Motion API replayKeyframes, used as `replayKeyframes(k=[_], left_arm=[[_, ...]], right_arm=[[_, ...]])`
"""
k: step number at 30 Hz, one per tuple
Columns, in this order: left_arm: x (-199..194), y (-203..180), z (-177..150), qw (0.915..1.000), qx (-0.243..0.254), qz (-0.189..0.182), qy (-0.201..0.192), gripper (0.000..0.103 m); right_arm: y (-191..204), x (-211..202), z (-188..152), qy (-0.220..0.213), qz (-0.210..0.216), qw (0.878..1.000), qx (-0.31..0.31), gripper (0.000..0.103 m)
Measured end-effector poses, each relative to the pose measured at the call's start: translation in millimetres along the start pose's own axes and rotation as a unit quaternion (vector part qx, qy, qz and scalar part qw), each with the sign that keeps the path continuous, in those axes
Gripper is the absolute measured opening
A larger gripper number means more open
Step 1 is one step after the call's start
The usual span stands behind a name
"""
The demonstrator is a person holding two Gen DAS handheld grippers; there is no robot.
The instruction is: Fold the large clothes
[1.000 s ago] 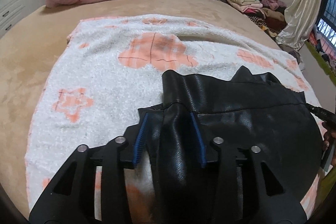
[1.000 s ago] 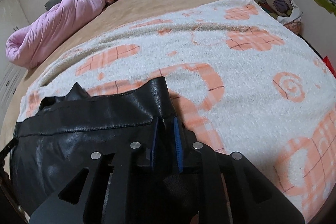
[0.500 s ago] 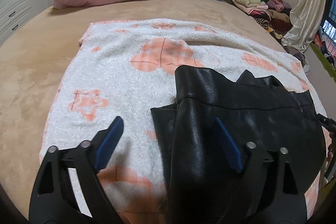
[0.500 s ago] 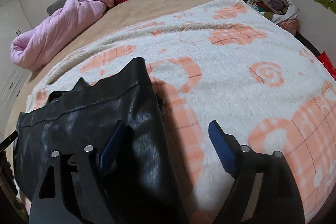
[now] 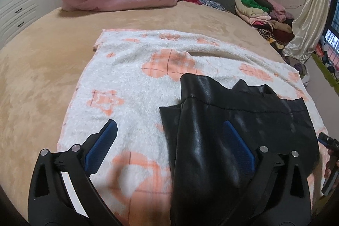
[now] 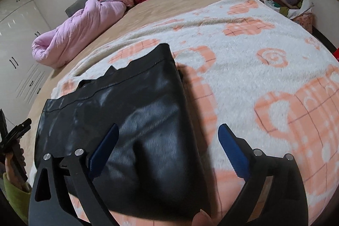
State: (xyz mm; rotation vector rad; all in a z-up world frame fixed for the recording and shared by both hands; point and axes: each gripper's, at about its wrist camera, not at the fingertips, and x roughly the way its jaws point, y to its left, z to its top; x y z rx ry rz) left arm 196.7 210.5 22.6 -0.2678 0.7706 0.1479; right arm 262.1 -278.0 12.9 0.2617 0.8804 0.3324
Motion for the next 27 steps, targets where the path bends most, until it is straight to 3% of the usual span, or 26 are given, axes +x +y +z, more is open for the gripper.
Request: replayKeyframes(k=[9, 21, 23, 25, 27], left_arm=[[-15, -4, -20, 0.9997, -0.012, -0.018, 0.009, 0.093], [5, -2, -76, 0.9892, -0.08, -0.085, 0.089, 0.093], [9, -7, -83, 0.9874, -0.085, -0.094, 0.096, 0.093], [11, -6, -88, 0.9845, -0.1, -0.103, 0.101, 0.093], [12, -5, -90, 0.9816, -0.116, -0.114, 0.1, 0.093]], right_arm=[[-6, 2, -21, 0.032, 0.013, 0.999, -0.002, 0.095], [-20, 5, -37, 0.042, 0.052, 0.997, 0.035, 0.094], [-20, 5, -38, 0.041, 0.059, 0.997, 0.038, 0.086], [-19, 6, -39, 0.047, 0.079, 0.995, 0.045, 0.065], [-17, 6, -41, 0.047, 0.087, 0.994, 0.046, 0.059]])
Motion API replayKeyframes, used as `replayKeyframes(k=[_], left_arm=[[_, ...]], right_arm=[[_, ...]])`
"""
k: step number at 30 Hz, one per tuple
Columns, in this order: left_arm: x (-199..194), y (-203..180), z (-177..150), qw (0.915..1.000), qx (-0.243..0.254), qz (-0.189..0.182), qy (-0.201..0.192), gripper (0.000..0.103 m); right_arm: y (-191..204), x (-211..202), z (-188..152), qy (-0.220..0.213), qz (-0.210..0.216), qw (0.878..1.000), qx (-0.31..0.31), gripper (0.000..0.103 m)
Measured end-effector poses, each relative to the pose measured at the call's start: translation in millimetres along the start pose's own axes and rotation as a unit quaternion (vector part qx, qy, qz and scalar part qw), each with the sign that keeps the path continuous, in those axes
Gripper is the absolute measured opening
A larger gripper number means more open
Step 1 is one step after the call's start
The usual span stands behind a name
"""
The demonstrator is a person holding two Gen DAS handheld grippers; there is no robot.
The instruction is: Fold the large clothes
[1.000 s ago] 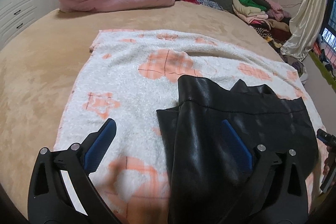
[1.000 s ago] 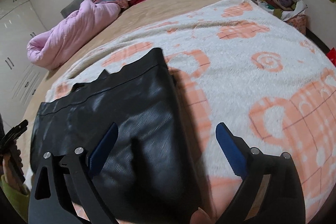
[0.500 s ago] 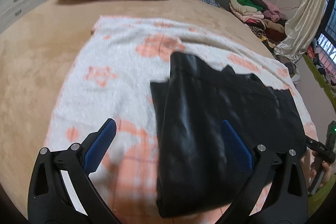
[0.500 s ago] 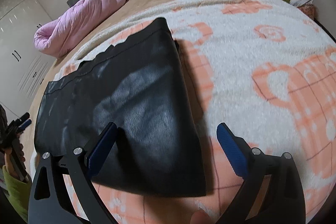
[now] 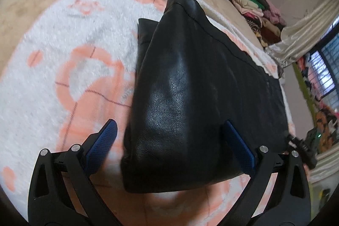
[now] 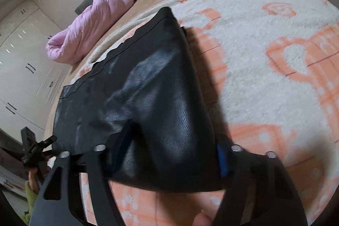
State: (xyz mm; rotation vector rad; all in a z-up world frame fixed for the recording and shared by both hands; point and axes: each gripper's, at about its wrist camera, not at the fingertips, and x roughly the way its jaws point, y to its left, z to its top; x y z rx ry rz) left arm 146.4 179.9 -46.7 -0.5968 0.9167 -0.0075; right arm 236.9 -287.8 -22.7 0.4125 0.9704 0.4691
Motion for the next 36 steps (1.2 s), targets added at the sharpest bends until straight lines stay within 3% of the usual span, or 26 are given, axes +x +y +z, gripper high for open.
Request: replayKeyframes(k=[4, 8, 17, 23, 24, 25, 28, 30, 36], left_arm=[[0, -5, -6, 1.0, 0.004, -0.002, -0.005, 0.072], [-8, -13, -13, 0.9997, 0.019, 0.009, -0.012, 0.054], [-24, -20, -34, 0.9993, 0.03, 0.016, -0.012, 0.053], [-23, -21, -31, 0.9991, 0.034, 0.022, -0.013, 0.057], [-23, -21, -31, 0.9991, 0.034, 0.023, -0.013, 0.06], [-22, -20, -29, 0.9991, 0.033, 0.023, -0.013, 0.062], [-22, -18, -28, 0.9992, 0.031, 0.023, -0.014, 0.067], [-23, -18, -28, 0.9989, 0.033, 0.028, -0.018, 0.073], [-33, -19, -22, 0.9965, 0.045, 0.054, -0.044, 0.09]], right_arm=[[4, -6, -3, -0.007, -0.001, 1.0, -0.012, 0.035], [6, -13, -5, -0.011, -0.002, 1.0, -0.015, 0.028], [9, -29, -18, -0.004, -0.026, 0.999, -0.025, 0.028], [8, -34, -23, -0.012, -0.049, 0.999, -0.018, 0.045], [10, -37, -25, -0.017, -0.059, 0.998, -0.022, 0.049], [12, -39, -27, -0.021, -0.067, 0.997, -0.024, 0.06], [17, -51, -29, -0.04, -0.083, 0.995, -0.031, 0.066], [24, -60, -31, -0.058, -0.1, 0.993, -0.039, 0.082], [63, -73, -42, -0.094, -0.12, 0.984, -0.09, 0.091]])
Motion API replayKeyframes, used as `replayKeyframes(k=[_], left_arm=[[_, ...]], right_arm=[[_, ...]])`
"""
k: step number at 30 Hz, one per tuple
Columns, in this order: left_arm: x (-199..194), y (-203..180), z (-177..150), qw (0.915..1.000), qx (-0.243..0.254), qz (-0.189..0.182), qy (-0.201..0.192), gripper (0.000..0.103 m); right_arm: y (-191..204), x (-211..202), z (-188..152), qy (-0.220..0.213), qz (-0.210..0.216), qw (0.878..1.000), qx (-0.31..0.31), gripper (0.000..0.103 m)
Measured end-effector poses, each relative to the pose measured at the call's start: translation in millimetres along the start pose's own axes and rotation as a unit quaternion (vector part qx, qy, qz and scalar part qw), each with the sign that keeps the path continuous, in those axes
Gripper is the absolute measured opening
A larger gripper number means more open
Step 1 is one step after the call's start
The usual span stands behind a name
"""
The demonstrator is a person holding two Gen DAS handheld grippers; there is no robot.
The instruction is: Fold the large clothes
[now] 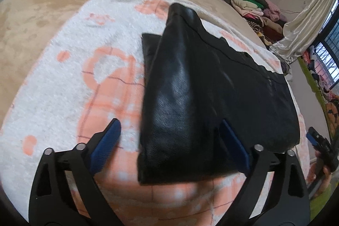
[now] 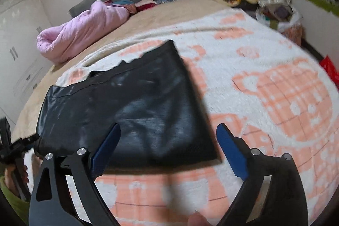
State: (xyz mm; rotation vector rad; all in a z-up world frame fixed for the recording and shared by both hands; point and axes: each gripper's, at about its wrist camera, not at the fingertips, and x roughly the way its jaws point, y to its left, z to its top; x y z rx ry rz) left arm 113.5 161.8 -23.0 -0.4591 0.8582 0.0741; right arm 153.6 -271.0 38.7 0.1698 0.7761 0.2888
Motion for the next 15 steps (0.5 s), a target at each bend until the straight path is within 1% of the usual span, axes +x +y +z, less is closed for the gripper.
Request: replayKeyframes(k=[3, 5, 6, 7, 9, 11, 13, 15], left_arm=[[-4, 2, 1, 0.9998, 0.007, 0.016, -0.01, 0.093], [-7, 4, 3, 0.9997, 0.006, 0.021, -0.014, 0.093], [-7, 5, 3, 0.9996, 0.006, 0.023, -0.016, 0.093], [-8, 6, 4, 0.9996, 0.003, 0.025, -0.016, 0.093], [-9, 8, 6, 0.9995, 0.001, 0.027, -0.018, 0.093], [-10, 10, 6, 0.9994, -0.001, 0.03, -0.019, 0.093], [-11, 12, 7, 0.9993, -0.002, 0.029, -0.022, 0.093], [-13, 15, 7, 0.9992, -0.004, 0.032, -0.024, 0.093]], right_arm=[[31, -3, -2, -0.008, 0.006, 0.999, -0.045, 0.091], [51, -2, -4, -0.005, 0.02, 0.998, -0.064, 0.091], [63, 0, -6, 0.0, 0.033, 0.997, -0.076, 0.089], [70, 2, -6, 0.004, 0.039, 0.996, -0.084, 0.082], [91, 9, -10, 0.017, 0.05, 0.992, -0.111, 0.072], [110, 15, -15, 0.024, 0.056, 0.989, -0.132, 0.068], [125, 20, -18, 0.029, 0.062, 0.987, -0.143, 0.062], [138, 26, -22, 0.036, 0.06, 0.986, -0.15, 0.061]])
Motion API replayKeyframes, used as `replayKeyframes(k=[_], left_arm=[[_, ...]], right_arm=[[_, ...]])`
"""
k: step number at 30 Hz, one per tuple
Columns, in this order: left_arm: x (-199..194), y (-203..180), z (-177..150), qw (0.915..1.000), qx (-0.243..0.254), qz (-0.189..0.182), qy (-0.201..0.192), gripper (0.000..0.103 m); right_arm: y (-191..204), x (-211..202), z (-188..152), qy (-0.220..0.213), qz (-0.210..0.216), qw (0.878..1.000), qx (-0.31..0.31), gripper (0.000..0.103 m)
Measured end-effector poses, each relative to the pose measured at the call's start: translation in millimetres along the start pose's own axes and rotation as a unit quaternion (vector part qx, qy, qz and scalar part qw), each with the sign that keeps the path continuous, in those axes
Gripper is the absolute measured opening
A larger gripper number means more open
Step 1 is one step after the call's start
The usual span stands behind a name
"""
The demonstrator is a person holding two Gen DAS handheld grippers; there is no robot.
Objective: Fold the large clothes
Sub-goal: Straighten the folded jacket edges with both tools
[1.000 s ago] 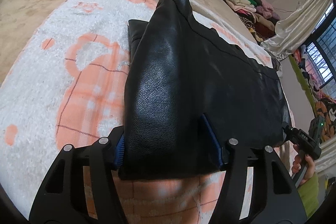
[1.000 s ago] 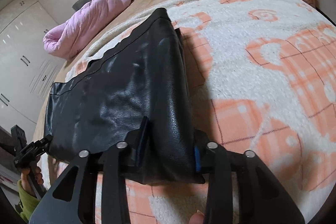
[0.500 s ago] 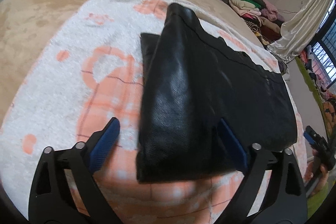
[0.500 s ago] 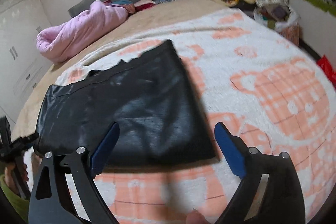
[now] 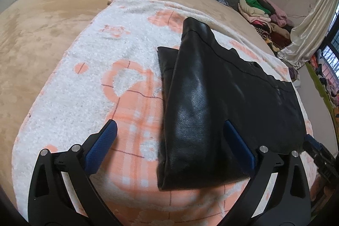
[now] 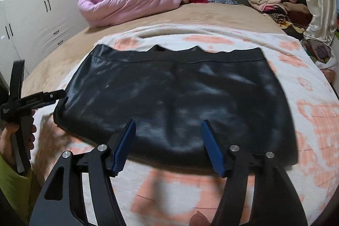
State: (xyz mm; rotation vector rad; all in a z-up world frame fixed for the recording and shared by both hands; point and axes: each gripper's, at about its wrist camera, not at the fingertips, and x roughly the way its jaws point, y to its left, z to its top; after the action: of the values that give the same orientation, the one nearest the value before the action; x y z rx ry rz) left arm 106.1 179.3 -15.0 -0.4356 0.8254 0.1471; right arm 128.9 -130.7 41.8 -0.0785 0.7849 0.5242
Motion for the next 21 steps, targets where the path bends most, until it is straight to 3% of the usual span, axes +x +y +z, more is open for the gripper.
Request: replayKeyframes(k=[3, 8, 21], left_arm=[[0, 3, 1, 1.0, -0.006, -0.001, -0.002, 0.093], [1, 6, 3, 0.9999, -0.013, -0.004, -0.002, 0.093], [11, -1, 12, 1.0, -0.002, 0.0, 0.008, 0.093]], right_arm=[[12, 8, -1, 0.008, 0.002, 1.0, -0.002, 0.051], [25, 18, 1, 0.009, -0.004, 1.0, -0.014, 0.046], [21, 47, -6, 0.053, -0.009, 0.998, 0.014, 0.046]])
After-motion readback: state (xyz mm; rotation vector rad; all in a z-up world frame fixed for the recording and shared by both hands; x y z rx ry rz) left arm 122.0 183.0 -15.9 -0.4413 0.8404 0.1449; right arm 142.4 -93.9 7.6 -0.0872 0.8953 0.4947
